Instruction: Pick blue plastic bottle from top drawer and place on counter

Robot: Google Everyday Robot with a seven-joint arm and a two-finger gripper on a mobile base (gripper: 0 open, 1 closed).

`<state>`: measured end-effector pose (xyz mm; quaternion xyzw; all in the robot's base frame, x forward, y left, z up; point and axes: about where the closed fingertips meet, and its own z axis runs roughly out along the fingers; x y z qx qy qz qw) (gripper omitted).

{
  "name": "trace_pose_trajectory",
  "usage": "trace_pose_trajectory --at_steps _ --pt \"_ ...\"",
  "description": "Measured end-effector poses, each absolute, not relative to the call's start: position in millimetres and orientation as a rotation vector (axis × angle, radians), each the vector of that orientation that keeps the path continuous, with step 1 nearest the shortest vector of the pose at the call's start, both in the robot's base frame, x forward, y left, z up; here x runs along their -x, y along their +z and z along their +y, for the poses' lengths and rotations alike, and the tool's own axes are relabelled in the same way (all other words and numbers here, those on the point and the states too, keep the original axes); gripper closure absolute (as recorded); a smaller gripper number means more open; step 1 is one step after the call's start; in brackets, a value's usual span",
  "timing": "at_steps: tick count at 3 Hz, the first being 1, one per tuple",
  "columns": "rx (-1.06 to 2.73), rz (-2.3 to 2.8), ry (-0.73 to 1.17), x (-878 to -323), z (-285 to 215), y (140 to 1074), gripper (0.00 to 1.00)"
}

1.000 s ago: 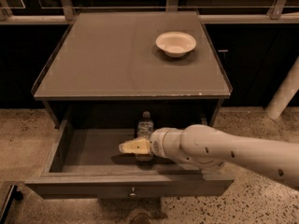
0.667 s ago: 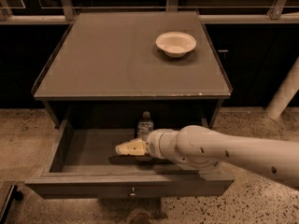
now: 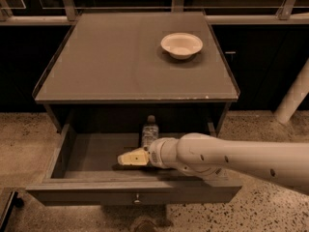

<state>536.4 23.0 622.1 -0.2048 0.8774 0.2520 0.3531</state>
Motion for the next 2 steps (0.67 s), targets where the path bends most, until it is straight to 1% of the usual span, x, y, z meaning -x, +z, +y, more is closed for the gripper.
trace_pose_trajectory --at_steps 1,2 --pt "0.533 2.303 0.586 -533.7 16.7 608.2 0.18" --pt "0.543 2.304 0.586 -533.4 19.3 606.9 0.40"
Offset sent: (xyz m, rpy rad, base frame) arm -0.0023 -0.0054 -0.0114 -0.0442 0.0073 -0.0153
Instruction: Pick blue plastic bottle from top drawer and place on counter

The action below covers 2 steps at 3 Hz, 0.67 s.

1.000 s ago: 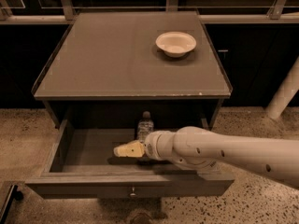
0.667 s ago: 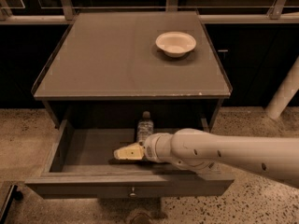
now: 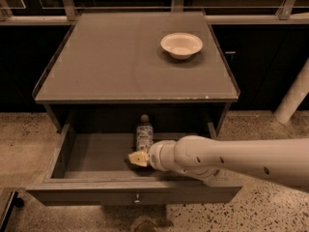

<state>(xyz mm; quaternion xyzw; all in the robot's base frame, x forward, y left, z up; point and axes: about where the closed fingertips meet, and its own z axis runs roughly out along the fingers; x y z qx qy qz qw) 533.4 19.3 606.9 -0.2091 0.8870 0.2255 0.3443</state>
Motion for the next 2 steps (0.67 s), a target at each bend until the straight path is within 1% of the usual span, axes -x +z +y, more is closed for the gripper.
trace_pose_trajectory --at_steps 2 --pt "0.543 2.304 0.586 -533.4 19.3 607.0 0.86"
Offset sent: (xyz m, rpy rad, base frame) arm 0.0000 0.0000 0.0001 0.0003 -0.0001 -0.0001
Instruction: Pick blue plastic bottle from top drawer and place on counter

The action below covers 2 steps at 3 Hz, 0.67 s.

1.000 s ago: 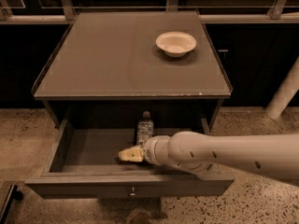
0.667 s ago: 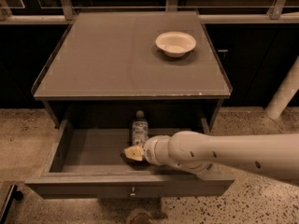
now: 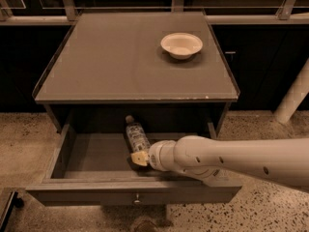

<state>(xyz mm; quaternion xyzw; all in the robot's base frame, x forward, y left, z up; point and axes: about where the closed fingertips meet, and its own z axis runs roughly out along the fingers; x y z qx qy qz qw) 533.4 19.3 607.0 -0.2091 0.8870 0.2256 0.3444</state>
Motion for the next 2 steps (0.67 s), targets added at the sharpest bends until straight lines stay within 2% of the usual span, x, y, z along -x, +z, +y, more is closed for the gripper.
trace_pose_trajectory --at_steps 1,2 --pt "0.543 2.304 0.586 -533.4 19.4 607.0 1.00" --pt "0.605 2.277 0.644 -531.6 18.8 615.5 1.00"
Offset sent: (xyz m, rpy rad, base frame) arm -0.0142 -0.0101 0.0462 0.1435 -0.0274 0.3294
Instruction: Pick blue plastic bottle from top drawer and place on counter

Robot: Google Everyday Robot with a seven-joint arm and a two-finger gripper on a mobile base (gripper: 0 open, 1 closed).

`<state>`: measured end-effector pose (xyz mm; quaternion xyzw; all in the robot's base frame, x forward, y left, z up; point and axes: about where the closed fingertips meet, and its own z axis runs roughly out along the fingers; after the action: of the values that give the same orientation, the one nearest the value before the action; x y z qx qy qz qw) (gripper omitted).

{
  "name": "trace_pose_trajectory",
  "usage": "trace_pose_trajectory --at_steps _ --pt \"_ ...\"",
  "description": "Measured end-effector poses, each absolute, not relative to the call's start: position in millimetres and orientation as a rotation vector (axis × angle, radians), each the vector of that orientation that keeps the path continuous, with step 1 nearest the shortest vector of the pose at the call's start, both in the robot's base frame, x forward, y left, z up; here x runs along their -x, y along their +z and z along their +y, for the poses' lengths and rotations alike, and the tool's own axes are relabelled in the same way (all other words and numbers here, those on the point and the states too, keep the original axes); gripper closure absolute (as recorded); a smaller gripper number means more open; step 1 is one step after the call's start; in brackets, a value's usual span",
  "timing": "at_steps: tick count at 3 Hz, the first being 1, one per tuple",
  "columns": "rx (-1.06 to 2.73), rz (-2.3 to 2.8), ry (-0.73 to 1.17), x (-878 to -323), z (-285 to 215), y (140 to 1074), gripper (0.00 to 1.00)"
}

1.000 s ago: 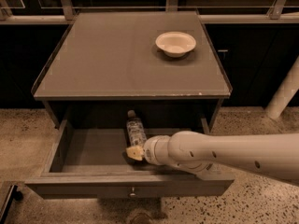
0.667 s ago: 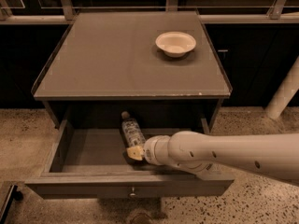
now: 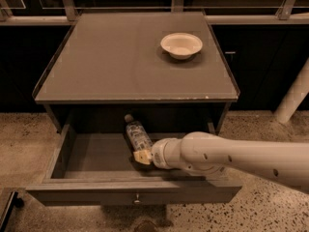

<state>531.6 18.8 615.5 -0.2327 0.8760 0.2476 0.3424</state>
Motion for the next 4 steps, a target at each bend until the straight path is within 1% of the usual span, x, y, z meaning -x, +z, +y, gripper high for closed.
trace_pose_trajectory --at_steps 1,2,4 --pt "0.754 2.150 0.693 -534.9 6.1 658.3 1.00" --pt "0.891 2.076 0.675 -523.2 -24.5 696.2 1.00" --pt "1.162 2.049 0.716 -457.3 -50.4 738.4 1.00"
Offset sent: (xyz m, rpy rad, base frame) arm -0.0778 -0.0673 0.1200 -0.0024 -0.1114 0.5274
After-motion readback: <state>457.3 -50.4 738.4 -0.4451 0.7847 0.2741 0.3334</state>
